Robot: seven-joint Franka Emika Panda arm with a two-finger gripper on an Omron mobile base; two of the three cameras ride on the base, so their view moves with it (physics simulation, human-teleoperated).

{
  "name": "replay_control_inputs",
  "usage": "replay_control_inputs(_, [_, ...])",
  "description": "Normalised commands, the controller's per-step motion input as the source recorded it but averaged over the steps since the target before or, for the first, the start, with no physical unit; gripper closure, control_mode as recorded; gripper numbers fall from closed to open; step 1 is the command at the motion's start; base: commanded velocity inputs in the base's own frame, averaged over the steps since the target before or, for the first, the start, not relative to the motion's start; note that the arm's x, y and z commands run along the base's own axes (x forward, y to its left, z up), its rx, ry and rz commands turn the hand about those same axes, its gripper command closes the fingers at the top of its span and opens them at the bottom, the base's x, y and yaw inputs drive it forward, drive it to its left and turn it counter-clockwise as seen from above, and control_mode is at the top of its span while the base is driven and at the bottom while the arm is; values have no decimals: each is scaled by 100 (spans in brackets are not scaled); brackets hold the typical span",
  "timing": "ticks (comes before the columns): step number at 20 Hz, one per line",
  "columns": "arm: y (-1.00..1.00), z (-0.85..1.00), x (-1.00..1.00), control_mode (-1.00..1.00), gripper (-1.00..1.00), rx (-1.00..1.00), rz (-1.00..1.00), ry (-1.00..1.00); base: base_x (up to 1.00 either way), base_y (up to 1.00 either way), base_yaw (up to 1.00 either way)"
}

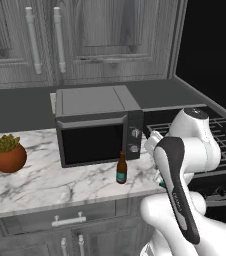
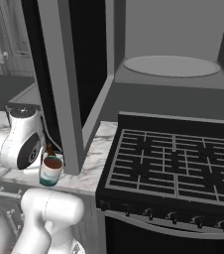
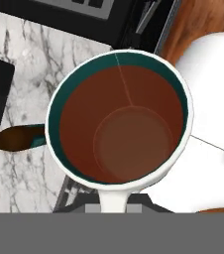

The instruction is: Place the microwavable item in the microwave. Then, close the microwave door and press the start button.

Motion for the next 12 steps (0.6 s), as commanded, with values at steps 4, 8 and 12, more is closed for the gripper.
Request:
replay_control_inputs(4, [-15,61,-60,-100,100,-3,0,0,0,0,0])
replay_control_inputs(8, [-13,68,-51,-100,100,-6,-1,2,0,0,0])
replay_control_inputs(12, [-1,72,-32,-100,100,-6,0,6,0,0,0])
